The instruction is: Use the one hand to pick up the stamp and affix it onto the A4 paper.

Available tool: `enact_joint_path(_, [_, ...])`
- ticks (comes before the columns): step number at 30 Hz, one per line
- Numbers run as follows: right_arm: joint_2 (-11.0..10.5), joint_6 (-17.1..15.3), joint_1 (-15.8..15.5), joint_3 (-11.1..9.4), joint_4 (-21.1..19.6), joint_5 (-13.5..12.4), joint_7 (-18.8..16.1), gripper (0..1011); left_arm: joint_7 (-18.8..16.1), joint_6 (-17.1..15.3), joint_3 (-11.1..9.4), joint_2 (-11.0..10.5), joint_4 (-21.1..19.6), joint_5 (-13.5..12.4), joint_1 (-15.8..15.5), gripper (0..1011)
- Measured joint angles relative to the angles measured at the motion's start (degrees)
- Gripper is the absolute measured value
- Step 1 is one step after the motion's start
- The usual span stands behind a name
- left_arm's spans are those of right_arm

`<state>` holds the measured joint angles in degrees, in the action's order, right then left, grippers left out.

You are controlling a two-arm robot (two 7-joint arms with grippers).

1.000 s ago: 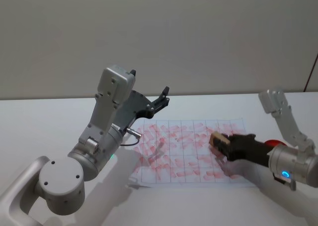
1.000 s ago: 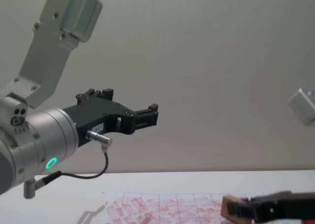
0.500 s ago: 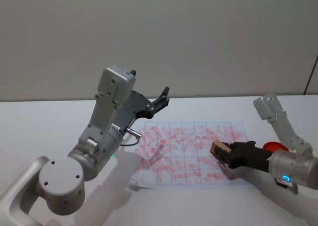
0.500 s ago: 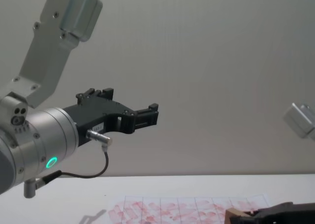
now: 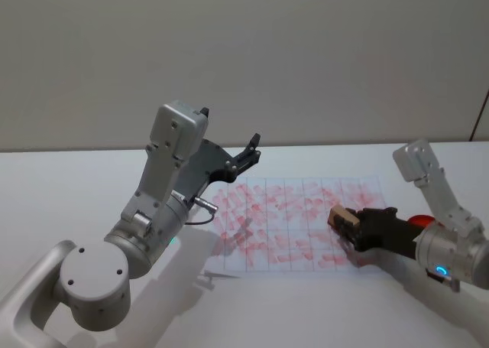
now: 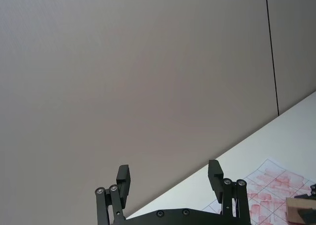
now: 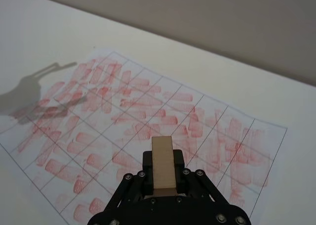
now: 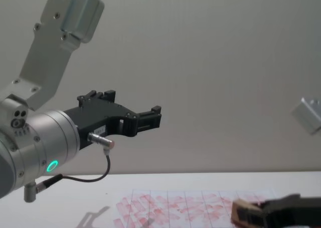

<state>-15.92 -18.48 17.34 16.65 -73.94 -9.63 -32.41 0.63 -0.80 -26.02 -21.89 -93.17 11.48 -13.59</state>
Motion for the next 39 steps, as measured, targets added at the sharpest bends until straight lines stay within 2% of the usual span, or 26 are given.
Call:
enact_joint_path(7, [-0.3, 4.0, -0.2, -0.5, -2.0, -1.5, 1.2, 218, 0.0, 0.0, 0.0, 0.0, 0.0, 0.0, 0.0, 1001])
enact_joint_path(15, [-0.9, 9.1, -1.5, -1.3, -5.5, -4.8, 3.5, 219, 0.0, 0.0, 0.0, 0.0, 0.0, 0.0, 0.0, 1001])
enact_joint_path(21, [-2.1, 12.5, -4.3, -2.3, -9.7, -8.3, 7.6, 218, 0.0, 0.0, 0.0, 0.0, 0.0, 0.0, 0.0, 1001])
enact_joint_path(30, [-4.4, 12.4, -9.0, -3.6, -14.9, -11.4, 14.2, 218, 0.0, 0.0, 0.0, 0.0, 0.0, 0.0, 0.0, 1001])
enact_joint_path(39, [-6.7, 8.3, -13.6, -4.9, -19.4, -13.8, 21.5, 218, 0.0, 0.0, 0.0, 0.0, 0.0, 0.0, 0.0, 1001])
